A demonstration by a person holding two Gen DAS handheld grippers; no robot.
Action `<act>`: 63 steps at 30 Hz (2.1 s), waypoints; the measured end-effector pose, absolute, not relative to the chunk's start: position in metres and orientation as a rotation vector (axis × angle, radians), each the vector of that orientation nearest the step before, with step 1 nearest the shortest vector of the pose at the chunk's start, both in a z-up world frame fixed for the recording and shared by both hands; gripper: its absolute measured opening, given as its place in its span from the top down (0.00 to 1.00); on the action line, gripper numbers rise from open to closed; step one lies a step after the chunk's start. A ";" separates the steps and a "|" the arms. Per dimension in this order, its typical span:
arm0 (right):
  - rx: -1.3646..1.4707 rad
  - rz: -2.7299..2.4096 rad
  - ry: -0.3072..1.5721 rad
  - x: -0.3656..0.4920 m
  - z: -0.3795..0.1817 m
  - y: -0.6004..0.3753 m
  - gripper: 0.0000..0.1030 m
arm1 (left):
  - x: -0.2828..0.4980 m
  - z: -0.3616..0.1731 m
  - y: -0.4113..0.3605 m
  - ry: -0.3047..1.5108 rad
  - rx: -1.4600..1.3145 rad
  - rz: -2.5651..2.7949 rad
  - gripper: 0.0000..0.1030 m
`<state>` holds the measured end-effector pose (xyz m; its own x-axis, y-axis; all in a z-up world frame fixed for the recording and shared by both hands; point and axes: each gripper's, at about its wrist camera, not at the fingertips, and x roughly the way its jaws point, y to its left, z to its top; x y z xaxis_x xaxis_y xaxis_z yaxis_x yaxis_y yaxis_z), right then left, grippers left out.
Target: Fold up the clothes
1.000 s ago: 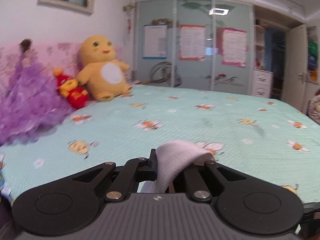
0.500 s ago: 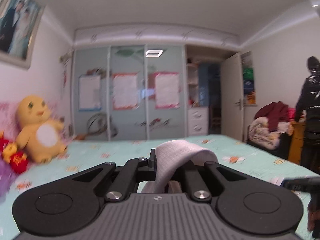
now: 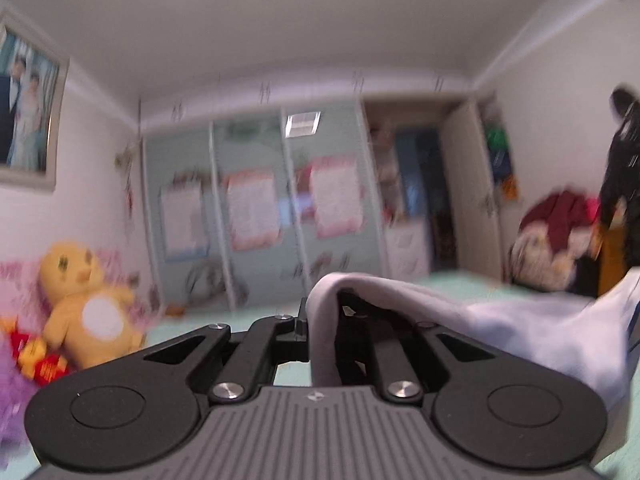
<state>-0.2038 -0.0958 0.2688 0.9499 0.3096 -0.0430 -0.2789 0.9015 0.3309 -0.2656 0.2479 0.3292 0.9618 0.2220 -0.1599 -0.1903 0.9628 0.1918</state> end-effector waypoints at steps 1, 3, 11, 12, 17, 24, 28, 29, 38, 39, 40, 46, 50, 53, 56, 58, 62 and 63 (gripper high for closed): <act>0.306 0.312 0.133 -0.194 0.263 -0.091 0.97 | -0.250 0.312 0.251 0.275 0.182 0.234 0.85; 0.220 0.342 0.316 -0.173 0.232 -0.067 0.94 | -0.220 0.273 0.257 0.474 0.193 0.304 0.75; 0.052 0.478 0.791 -0.175 0.105 0.057 0.65 | -0.193 0.156 0.257 0.778 0.125 0.349 0.70; 0.039 0.491 0.790 -0.180 0.102 0.068 0.55 | -0.193 0.151 0.258 0.780 0.116 0.342 0.70; 0.055 0.488 0.702 -0.186 0.126 0.077 0.47 | -0.192 0.168 0.262 0.636 0.116 0.334 0.65; 0.159 0.419 0.481 -0.183 0.168 0.064 0.43 | -0.173 0.185 0.255 0.532 0.102 0.305 0.59; 0.156 0.401 0.428 -0.177 0.174 0.063 0.42 | -0.170 0.182 0.255 0.518 0.110 0.300 0.56; 0.153 0.399 0.418 -0.176 0.175 0.063 0.40 | -0.172 0.180 0.256 0.516 0.109 0.300 0.55; 0.108 0.389 0.502 -0.169 0.154 0.076 0.38 | -0.178 0.160 0.273 0.567 0.106 0.302 0.51; 0.104 0.390 0.514 -0.169 0.151 0.076 0.38 | -0.180 0.157 0.277 0.579 0.100 0.304 0.49; 0.100 0.391 0.525 -0.169 0.148 0.076 0.38 | -0.183 0.154 0.280 0.590 0.095 0.305 0.48; 0.090 0.345 0.576 -0.180 0.124 0.046 0.37 | -0.213 0.125 0.297 0.649 0.047 0.223 0.47; 0.092 0.345 0.606 -0.187 0.112 0.028 0.36 | -0.228 0.113 0.288 0.658 0.056 0.091 0.47; 0.087 0.354 0.597 -0.195 0.108 0.022 0.34 | -0.237 0.112 0.265 0.619 0.155 -0.009 0.46; 0.088 0.345 0.596 -0.197 0.103 0.013 0.29 | -0.242 0.109 0.240 0.599 0.234 -0.122 0.43; 0.116 0.344 0.607 -0.197 0.099 0.005 0.29 | -0.243 0.104 0.224 0.601 0.270 -0.188 0.42; 0.160 0.377 0.617 -0.200 0.092 -0.005 0.29 | -0.230 0.092 0.198 0.603 0.342 -0.210 0.42; 0.155 0.391 0.615 -0.202 0.091 -0.003 0.29 | -0.225 0.090 0.194 0.599 0.354 -0.219 0.42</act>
<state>-0.2022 -0.0029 0.0911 0.7469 0.4008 -0.5305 -0.3101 0.9158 0.2553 -0.2252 0.1939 0.0898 0.8057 -0.0984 -0.5841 0.3010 0.9173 0.2606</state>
